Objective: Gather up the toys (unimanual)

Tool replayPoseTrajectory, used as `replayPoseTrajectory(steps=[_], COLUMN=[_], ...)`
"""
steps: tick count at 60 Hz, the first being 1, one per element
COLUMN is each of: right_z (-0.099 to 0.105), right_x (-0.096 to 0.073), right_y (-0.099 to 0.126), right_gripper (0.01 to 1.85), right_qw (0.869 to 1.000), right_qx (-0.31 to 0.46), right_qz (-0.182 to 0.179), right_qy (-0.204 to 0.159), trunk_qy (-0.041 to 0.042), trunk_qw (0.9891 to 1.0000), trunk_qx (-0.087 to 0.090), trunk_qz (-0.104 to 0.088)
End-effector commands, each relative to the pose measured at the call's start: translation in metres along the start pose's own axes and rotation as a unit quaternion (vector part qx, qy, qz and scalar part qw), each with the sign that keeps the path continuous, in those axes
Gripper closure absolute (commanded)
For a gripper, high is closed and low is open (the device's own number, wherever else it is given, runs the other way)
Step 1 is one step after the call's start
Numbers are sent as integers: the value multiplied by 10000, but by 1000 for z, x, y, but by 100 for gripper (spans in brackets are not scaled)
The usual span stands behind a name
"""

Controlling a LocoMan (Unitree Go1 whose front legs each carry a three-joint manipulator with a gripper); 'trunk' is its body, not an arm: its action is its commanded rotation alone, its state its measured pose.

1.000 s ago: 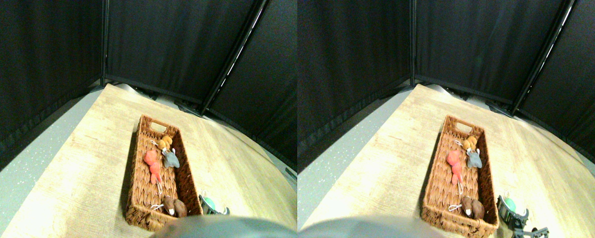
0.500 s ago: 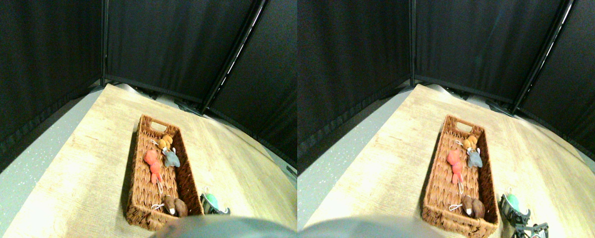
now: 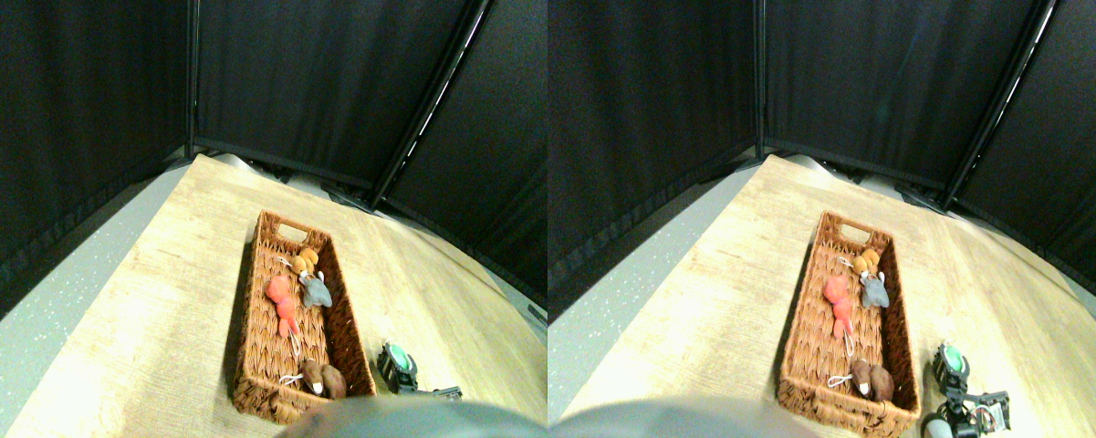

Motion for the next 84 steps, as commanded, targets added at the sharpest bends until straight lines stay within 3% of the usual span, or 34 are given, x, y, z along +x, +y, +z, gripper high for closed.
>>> replayPoseTrajectory(steps=[1,15,24,32,41,52,60,71,84], right_z=[-2,-8,-14,-27,-45,-66,-80,-99,-117], right_x=[1,-3,-5,-4,-5,-9,-12,-17,-33], right_y=[14,45,66,85,98,107,112,119,123], right_gripper=[179,180,180,179,180,180,179,178,180], right_qw=[9997,9957,9905,9774,9683,9515,9494,9296,9228], right_qx=[-13,-75,-625,-831,-853,-972,-1090,-1222,-1078], right_qz=[245,758,932,1315,1438,1577,1561,1785,1768], right_qy=[50,521,790,1429,1856,2455,2498,2984,3250], trunk_qy=[91,46,11,-32,-74,-122,-160,-223,-284], trunk_qw=[9999,10000,9999,9997,9993,9983,9974,9961,9950], trunk_qx=[-74,-87,-128,-209,-328,-482,-592,-682,-733], trunk_qz=[49,5,10,73,167,297,392,522,608])
